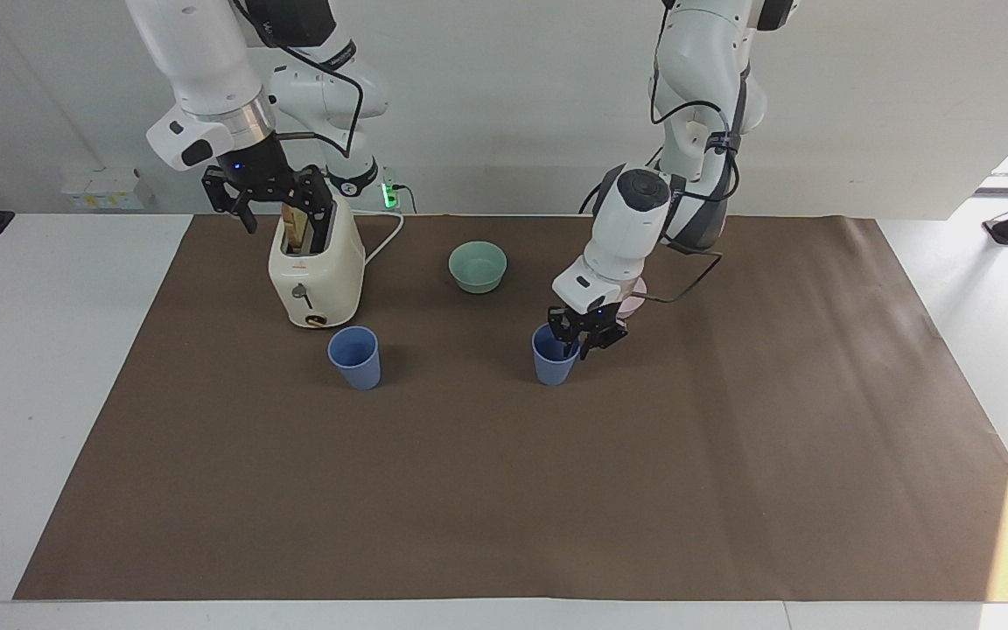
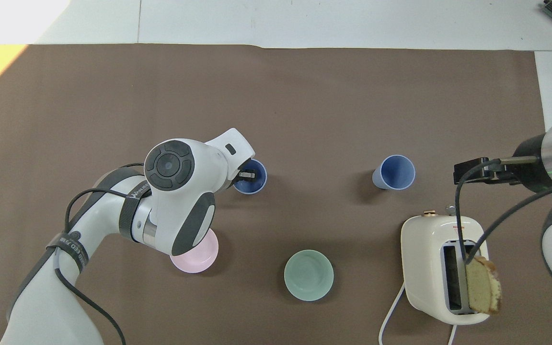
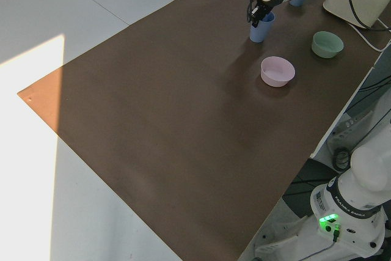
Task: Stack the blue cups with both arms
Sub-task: 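Retract the left gripper while the right gripper reaches the other blue cup, then grasp the second blue cup with the right gripper and lift it, then carry the blue cup over the first cup and lower it inside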
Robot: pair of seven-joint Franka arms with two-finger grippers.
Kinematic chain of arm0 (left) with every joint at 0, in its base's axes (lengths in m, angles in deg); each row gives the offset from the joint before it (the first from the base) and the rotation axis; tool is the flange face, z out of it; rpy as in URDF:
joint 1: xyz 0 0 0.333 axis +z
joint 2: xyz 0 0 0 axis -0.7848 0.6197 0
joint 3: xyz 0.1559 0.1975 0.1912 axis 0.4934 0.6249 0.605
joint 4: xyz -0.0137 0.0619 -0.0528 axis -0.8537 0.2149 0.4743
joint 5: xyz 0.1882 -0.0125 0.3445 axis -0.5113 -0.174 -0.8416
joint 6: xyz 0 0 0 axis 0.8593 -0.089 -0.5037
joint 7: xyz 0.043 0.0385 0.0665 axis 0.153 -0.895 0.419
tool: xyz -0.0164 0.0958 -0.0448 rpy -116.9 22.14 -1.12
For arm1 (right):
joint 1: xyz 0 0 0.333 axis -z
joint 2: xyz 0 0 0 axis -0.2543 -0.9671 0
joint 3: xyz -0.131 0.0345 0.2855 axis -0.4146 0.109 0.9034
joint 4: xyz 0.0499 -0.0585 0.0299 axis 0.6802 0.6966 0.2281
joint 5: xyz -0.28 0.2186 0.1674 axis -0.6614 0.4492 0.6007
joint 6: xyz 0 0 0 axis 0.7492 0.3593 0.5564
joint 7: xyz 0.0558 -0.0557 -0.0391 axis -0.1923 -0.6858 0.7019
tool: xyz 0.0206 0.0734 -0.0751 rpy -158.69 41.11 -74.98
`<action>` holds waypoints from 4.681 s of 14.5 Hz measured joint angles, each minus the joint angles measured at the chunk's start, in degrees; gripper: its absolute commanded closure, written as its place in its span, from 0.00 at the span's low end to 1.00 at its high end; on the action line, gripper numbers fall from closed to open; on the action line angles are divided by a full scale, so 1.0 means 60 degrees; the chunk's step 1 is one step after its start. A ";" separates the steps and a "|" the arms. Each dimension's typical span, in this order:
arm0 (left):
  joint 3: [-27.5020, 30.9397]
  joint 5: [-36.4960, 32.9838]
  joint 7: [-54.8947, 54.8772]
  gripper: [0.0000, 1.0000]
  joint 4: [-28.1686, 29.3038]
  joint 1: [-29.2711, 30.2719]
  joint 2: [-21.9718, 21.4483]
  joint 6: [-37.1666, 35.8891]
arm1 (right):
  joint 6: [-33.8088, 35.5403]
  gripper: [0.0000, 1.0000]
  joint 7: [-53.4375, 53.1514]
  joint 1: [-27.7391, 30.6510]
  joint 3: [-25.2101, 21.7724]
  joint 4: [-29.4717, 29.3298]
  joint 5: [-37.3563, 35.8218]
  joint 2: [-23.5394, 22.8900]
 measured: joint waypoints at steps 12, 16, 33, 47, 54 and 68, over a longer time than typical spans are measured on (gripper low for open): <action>0.0435 -0.1058 -0.1218 0.00 -0.0770 0.1948 -0.2216 -0.3127 | -0.1866 0.00 0.0005 0.0142 -0.0019 0.1786 0.0003 -0.0282; 0.0452 -0.1249 -0.2503 0.00 -0.1885 0.2950 -0.2287 -0.4436 | -0.2421 0.00 0.0005 0.0194 -0.0024 0.2015 -0.0002 -0.1024; 0.0475 -0.1259 -0.4051 0.00 -0.4035 0.4695 -0.2244 -0.7565 | -0.5165 1.00 -0.0028 0.0154 0.0011 0.2608 -0.0013 -0.2890; 0.0460 -0.1259 -0.4051 0.00 -0.4039 0.4695 -0.2244 -0.7648 | -0.4492 1.00 -0.0264 -0.0774 0.0075 0.1756 -0.0011 -0.2823; 0.0460 -0.1259 -0.4051 0.00 -0.4042 0.4695 -0.2244 -0.7649 | -0.3004 1.00 -0.3534 -0.2877 0.0144 -0.0178 -0.0125 -0.2726; 0.0460 -0.1259 -0.4051 0.00 -0.4059 0.4695 -0.2244 -0.7649 | -0.3176 1.00 -0.6359 -0.4773 0.0142 -0.2122 -0.0138 -0.4107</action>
